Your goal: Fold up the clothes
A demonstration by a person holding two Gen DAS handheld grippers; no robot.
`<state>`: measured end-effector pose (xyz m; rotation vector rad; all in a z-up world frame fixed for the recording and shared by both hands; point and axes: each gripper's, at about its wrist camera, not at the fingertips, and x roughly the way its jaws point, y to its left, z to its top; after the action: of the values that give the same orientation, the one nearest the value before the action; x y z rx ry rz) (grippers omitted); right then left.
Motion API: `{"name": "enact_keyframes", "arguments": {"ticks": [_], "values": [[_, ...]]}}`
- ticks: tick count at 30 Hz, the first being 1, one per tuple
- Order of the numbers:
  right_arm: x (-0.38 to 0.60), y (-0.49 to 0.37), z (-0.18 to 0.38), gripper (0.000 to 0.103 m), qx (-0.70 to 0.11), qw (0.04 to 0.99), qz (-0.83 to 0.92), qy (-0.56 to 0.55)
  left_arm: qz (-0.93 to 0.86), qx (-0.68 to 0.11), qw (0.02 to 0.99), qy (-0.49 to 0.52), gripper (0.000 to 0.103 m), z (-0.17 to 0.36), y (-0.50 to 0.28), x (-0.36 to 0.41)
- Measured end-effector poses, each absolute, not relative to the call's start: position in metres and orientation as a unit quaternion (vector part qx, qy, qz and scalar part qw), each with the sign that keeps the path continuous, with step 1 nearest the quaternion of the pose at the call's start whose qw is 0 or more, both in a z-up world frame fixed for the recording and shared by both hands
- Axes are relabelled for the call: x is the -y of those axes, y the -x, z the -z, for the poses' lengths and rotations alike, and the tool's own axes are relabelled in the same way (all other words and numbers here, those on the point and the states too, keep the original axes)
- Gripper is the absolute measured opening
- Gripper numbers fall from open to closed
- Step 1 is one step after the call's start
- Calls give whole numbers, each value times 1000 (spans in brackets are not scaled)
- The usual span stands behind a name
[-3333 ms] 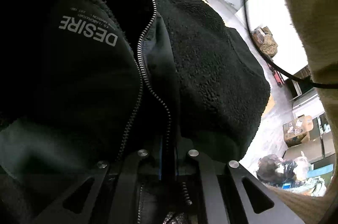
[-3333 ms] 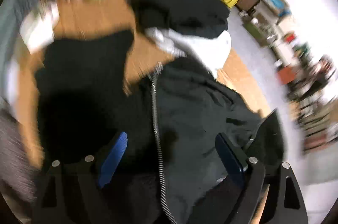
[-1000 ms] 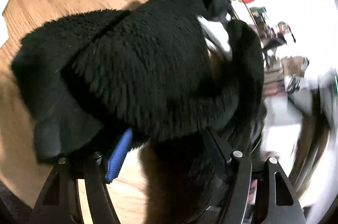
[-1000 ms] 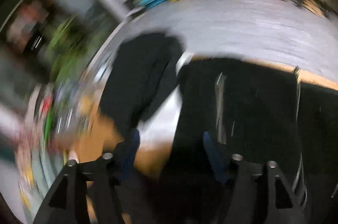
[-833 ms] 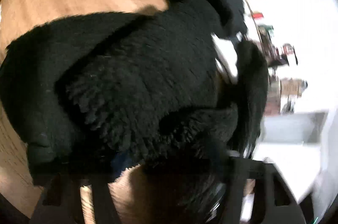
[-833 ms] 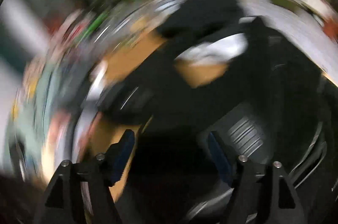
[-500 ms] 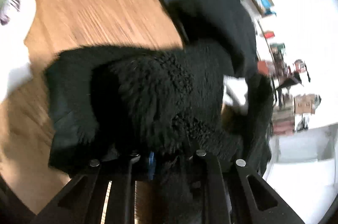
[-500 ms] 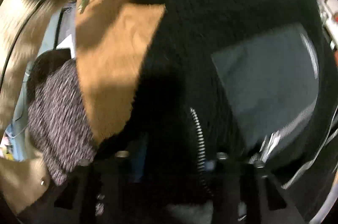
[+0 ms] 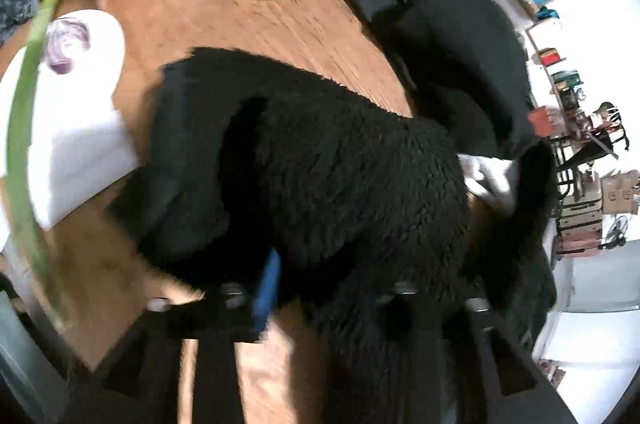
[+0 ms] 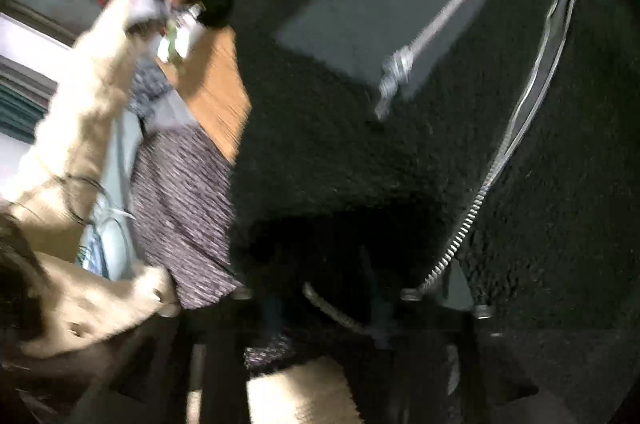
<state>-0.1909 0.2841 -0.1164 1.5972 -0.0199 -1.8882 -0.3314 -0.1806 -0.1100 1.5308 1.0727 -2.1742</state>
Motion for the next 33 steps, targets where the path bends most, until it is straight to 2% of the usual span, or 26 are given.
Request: {"name": "enact_keyframes", "arguments": {"ticks": [3, 6, 9, 12, 14, 18, 21, 23, 26, 28, 30, 33], "values": [[-304, 187, 74, 65, 22, 301, 780, -548, 784, -357, 88, -500, 70, 65, 299, 168], [-326, 180, 44, 70, 63, 283, 824, -487, 835, -296, 25, -463, 77, 15, 266, 131], [-336, 174, 30, 73, 108, 287, 843, -442, 866, -232, -64, -438, 77, -3, 244, 75], [-321, 169, 45, 74, 143, 308, 834, -434, 861, -178, -163, -449, 77, 16, 224, 12], [-309, 167, 60, 74, 158, 321, 821, -445, 840, -138, -200, -486, 77, 49, 210, -28], [-294, 161, 96, 74, 159, 312, 802, -483, 800, -56, -172, -572, 77, 136, 185, -77], [-294, 157, 116, 70, 136, 269, 801, -517, 840, 26, -133, -525, 77, 145, 152, -91], [-298, 158, 112, 69, 122, 244, 815, -511, 837, 21, -117, -535, 77, 139, 148, -86], [-297, 158, 90, 70, 112, 237, 844, -468, 836, -33, -136, -531, 77, 119, 137, -68], [-288, 160, 77, 77, 107, 265, 853, -437, 830, -68, -170, -526, 77, 110, 127, -59], [-270, 169, 71, 82, 92, 294, 855, -418, 821, -58, -181, -538, 77, 116, 120, -62], [-237, 190, 75, 82, 60, 312, 850, -420, 807, -43, -200, -554, 77, 131, 108, -71]]}}
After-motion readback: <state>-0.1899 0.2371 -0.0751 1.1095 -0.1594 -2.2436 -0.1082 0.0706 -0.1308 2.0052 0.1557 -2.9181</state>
